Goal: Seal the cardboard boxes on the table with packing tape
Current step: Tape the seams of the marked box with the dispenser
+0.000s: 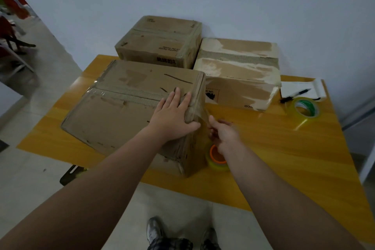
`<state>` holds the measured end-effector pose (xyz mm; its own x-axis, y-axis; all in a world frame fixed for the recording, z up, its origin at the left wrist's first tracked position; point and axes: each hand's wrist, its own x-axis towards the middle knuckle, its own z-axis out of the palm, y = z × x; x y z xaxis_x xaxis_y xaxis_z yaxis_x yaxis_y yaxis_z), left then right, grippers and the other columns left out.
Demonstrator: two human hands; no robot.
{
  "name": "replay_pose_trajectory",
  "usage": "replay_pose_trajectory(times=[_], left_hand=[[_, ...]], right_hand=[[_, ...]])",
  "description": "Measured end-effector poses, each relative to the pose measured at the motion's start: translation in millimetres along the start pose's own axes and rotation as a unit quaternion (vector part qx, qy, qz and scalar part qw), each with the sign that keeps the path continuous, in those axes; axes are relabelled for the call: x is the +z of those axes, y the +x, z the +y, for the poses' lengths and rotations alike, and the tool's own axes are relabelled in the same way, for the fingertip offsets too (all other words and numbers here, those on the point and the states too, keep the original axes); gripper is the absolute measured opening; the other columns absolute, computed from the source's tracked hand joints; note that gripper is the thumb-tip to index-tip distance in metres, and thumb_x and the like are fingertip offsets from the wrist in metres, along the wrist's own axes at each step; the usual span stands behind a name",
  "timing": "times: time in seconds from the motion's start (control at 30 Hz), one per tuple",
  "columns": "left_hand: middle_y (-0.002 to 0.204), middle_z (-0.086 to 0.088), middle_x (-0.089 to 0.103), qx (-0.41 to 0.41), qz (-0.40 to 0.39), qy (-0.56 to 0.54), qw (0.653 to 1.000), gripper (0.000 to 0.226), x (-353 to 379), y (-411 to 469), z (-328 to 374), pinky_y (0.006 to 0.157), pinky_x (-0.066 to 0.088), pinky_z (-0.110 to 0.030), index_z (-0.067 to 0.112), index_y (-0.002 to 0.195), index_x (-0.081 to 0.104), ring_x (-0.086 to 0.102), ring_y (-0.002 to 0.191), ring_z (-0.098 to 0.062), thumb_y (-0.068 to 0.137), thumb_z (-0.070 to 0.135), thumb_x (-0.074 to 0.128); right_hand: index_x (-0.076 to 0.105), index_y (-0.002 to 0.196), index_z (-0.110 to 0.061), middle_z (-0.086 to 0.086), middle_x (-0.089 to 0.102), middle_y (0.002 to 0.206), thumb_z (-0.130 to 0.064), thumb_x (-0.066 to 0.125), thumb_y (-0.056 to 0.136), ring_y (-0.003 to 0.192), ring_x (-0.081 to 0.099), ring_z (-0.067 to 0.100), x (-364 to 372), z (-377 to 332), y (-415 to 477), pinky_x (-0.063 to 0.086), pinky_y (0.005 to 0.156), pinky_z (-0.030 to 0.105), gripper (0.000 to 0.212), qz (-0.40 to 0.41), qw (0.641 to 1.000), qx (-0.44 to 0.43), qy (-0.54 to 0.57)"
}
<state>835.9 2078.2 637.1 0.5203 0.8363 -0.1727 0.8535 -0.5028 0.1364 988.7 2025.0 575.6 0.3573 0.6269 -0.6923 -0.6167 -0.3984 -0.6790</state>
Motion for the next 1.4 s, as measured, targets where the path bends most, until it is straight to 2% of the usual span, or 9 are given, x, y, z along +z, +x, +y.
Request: replay_pose_trajectory(times=[0.23,0.37,0.43,0.5,0.6,0.87,1.03,1.27,1.4], left_hand=[[0.157,-0.003,-0.017,0.049,-0.004,-0.006,0.999,0.094,0,-10,-12,0.110,-0.013,-0.030,0.027,0.150,-0.010,-0.015,0.143,-0.017,0.077,0.080,0.015],[0.158,-0.001,-0.008,0.048,0.009,-0.069,0.996,0.058,-5,-11,-11,0.112,-0.011,-0.027,0.024,0.150,0.001,-0.010,0.144,-0.014,0.100,0.046,0.018],[0.159,0.000,-0.002,0.046,0.016,-0.100,0.994,0.052,-8,-12,-12,0.112,-0.009,-0.024,0.020,0.150,0.006,-0.006,0.144,-0.012,0.102,0.028,0.022],[0.159,0.000,0.000,0.048,0.019,-0.087,0.995,0.052,-9,-13,-11,0.112,-0.008,-0.025,0.017,0.151,0.008,-0.005,0.145,-0.013,0.101,0.025,0.023],[0.159,-0.001,-0.003,0.045,0.018,-0.052,0.997,0.054,-5,-12,-9,0.114,-0.008,-0.029,0.017,0.151,0.004,-0.006,0.145,-0.014,0.101,0.029,0.022],[0.158,-0.006,-0.011,0.045,0.027,0.026,0.998,0.055,4,-16,-3,0.114,-0.008,-0.038,0.036,0.148,-0.005,-0.011,0.144,-0.023,0.097,0.052,0.008],[0.159,-0.004,-0.008,0.044,0.014,0.037,0.998,0.055,-1,-22,-2,0.115,-0.003,-0.039,0.038,0.148,-0.004,-0.008,0.145,-0.024,0.097,0.054,0.007],[0.158,0.009,0.002,0.100,0.031,0.032,0.994,0.055,1,-58,-37,0.115,0.000,-0.031,0.027,0.150,0.003,-0.001,0.144,-0.006,0.099,0.048,0.009],[0.158,0.010,-0.004,0.002,-0.005,-0.013,1.000,0.057,-14,-55,-122,0.115,-0.003,-0.034,0.027,0.151,0.001,-0.005,0.144,-0.007,0.099,0.050,0.007]], right_hand=[[0.051,0.110,-0.021,0.009,0.060,0.114,-0.033,0.074,0.080,0.100,0.060,0.029,31,24,0,0.054,0.086,0.044,0.040,0.024,0.990,-0.067,-0.120],[0.046,0.135,-0.015,0.004,0.052,0.132,-0.039,0.060,0.091,0.122,0.049,0.021,16,18,-13,0.045,0.099,0.035,0.052,0.038,0.936,-0.261,-0.234],[0.033,0.147,-0.018,-0.005,0.038,0.149,-0.054,0.039,0.095,0.136,0.033,0.008,16,17,-29,0.032,0.108,0.023,0.063,-0.091,0.931,-0.308,-0.173],[0.011,0.152,-0.029,-0.013,0.013,0.157,-0.073,0.023,0.084,0.139,0.014,-0.002,23,26,-47,0.020,0.108,0.017,0.082,-0.232,0.921,-0.258,-0.175],[-0.013,0.149,-0.037,-0.015,-0.012,0.158,-0.072,0.018,0.080,0.141,-0.001,0.002,26,36,-58,0.014,0.111,0.023,0.083,-0.291,0.911,-0.212,-0.200],[-0.007,0.149,-0.041,-0.014,-0.008,0.159,-0.077,0.010,0.082,0.145,-0.002,0.011,8,34,-49,0.012,0.106,0.026,0.078,-0.300,0.899,-0.123,-0.295],[0.015,0.151,-0.030,-0.005,0.016,0.158,-0.069,0.016,0.090,0.144,0.015,0.016,18,-4,-55,0.016,0.100,0.026,0.072,-0.177,0.908,-0.194,-0.326],[0.001,0.152,-0.032,0.006,-0.011,0.159,-0.038,0.023,0.104,0.146,-0.005,0.023,63,-13,-55,0.004,0.116,0.036,0.054,-0.079,0.861,-0.269,-0.423],[0.001,0.153,-0.026,0.007,-0.006,0.160,-0.032,0.021,0.105,0.147,-0.004,0.023,71,1,-58,0.006,0.116,0.035,0.052,-0.033,0.847,-0.290,-0.444]])
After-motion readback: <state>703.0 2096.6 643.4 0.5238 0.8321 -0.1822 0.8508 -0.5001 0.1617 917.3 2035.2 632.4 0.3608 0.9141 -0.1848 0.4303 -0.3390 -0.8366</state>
